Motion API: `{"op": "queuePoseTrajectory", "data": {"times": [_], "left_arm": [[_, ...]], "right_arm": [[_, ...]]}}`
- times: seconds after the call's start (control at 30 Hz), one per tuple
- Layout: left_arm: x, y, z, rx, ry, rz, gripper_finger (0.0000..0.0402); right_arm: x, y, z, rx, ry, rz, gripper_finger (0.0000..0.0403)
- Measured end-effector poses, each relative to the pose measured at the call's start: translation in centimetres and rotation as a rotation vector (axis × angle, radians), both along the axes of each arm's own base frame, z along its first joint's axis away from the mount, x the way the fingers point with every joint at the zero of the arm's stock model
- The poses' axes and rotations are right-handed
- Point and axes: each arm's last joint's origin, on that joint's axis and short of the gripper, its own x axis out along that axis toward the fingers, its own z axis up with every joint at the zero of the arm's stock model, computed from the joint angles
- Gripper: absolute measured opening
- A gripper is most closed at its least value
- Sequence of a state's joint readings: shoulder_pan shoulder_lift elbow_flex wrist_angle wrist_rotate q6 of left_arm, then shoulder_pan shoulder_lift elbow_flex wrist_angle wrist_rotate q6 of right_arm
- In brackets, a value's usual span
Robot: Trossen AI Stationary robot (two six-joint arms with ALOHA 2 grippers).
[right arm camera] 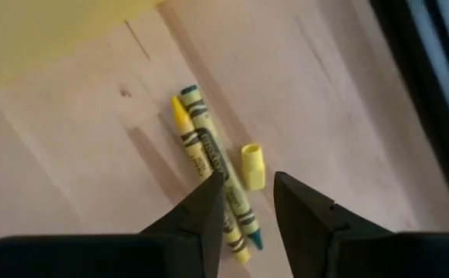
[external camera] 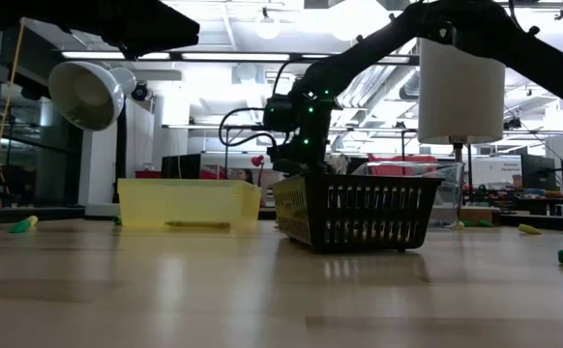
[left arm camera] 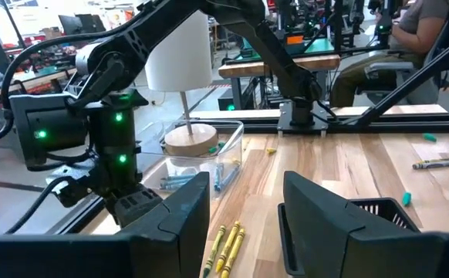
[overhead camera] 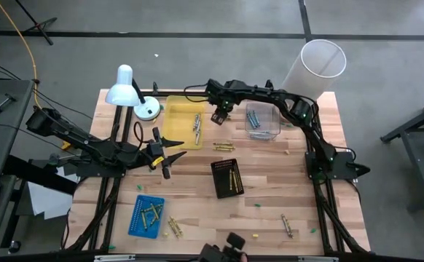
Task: Sort crayons
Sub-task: Put the yellow crayon into the black bin
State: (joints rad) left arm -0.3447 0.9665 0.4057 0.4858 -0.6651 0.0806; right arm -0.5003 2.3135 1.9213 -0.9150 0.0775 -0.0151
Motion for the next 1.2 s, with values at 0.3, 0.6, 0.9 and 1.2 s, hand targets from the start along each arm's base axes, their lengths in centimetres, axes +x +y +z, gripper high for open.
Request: {"op": "queuePoseTrajectory", "data": {"times": [0.3, 0.6, 0.9, 1.2], "left_arm": [[0.0, 0.0, 0.1, -0.028, -0.016, 0.001, 0.0154], [0.0, 0.0, 0.1, -0.048, -0.027, 0.002, 0.0154], [0.0, 0.0, 0.1, -0.048, -0.027, 0.001, 0.0154], [0.0, -0.1, 0.1, -0.055, -0.028, 0.000, 0.0154]], "right_arm": [[-0.6, 0.4, -0.4, 0.066, 0.037, -0.058, 0.0101], [-1.6, 0.7, -2.5, 0.094, 0.067, -0.118, 0.0101], [-1.3, 1.5, -2.6, 0.093, 0.097, -0.035, 0.0075], [-1.1, 4.3, -2.7, 0.156, 0.189, 0.040, 0.0011]]}}
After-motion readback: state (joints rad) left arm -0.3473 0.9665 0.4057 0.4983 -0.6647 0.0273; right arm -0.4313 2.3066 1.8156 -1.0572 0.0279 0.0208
